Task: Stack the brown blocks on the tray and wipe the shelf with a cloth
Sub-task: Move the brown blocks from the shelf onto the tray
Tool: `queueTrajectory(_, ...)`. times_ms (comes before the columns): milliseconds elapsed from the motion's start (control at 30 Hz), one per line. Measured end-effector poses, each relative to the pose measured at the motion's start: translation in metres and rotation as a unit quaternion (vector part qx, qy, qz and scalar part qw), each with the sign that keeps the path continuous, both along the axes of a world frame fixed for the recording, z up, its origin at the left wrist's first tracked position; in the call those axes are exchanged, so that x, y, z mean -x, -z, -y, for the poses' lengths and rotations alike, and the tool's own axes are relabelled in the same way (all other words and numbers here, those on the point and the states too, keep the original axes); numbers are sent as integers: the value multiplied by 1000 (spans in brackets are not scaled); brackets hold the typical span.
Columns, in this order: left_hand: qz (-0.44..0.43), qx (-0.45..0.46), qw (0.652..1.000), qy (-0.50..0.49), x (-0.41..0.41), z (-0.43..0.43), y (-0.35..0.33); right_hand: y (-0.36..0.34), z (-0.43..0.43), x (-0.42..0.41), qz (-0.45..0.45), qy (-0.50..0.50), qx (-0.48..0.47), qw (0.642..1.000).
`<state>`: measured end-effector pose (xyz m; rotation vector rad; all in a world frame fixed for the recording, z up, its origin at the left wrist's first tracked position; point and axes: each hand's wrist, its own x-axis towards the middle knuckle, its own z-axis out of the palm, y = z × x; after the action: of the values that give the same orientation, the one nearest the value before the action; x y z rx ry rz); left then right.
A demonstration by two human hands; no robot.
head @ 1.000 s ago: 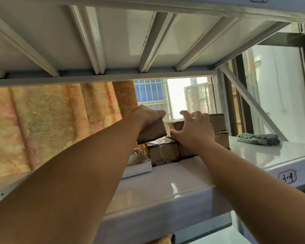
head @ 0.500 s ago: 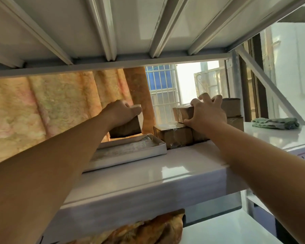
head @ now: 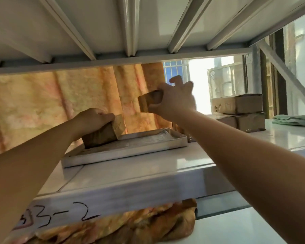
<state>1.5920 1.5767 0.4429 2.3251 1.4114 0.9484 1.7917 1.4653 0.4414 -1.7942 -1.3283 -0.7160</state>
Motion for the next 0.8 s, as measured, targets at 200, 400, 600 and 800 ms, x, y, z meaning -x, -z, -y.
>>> queueTrajectory(200, -3, -8, 999, -43, 11, 6, 12, 9, -22, 62, -45, -67, 129, 988)
queueTrajectory(400, -29, -18, 996, -83, 21, 6, 14, 17, -40, 89, -91, -75, 134, 984)
queueTrajectory(600, -24, -28, 997, -63, 30, 0, 23, 25, -45, 78, -103, -68, 114, 986)
queueTrajectory(800, -76, -64, 993, -71, 29, -1, 26, 28, -42, 70, -158, -70, 131, 976)
